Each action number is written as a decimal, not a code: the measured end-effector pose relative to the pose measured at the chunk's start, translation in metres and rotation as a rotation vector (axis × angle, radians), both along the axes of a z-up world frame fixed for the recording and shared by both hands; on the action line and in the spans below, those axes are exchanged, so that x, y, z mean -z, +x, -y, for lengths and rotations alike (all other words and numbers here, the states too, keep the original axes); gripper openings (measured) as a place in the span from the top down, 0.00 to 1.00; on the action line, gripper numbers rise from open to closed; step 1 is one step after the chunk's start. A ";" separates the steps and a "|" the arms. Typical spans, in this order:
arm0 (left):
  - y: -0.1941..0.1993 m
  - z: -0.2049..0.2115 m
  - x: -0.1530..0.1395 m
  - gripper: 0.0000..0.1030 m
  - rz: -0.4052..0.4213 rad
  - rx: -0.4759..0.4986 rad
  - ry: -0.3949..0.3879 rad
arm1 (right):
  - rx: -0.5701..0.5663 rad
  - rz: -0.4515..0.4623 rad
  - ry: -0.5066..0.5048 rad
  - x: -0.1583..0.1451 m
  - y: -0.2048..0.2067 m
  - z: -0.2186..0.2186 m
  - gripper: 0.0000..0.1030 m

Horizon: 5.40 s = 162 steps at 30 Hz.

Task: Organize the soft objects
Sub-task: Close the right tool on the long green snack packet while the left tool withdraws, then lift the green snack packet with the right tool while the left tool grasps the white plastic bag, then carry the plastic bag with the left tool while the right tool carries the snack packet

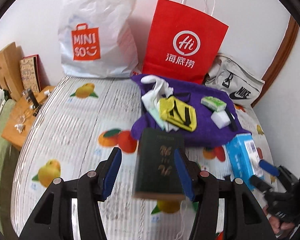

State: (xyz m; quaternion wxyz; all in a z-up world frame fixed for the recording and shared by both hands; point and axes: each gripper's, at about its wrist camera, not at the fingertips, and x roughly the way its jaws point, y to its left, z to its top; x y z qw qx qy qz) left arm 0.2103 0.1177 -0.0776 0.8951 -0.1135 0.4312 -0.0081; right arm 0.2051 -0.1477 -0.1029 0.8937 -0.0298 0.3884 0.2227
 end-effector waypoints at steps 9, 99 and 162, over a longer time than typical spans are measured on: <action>-0.040 -0.022 0.028 0.49 -0.016 -0.016 -0.016 | -0.049 -0.076 -0.048 0.056 0.000 -0.049 0.37; -0.075 0.120 0.104 0.90 -0.098 0.274 0.071 | 0.262 -0.063 0.005 0.097 -0.098 0.098 0.71; 0.008 0.051 -0.025 0.91 0.085 0.081 0.051 | 0.119 0.101 0.047 -0.042 0.050 0.049 0.71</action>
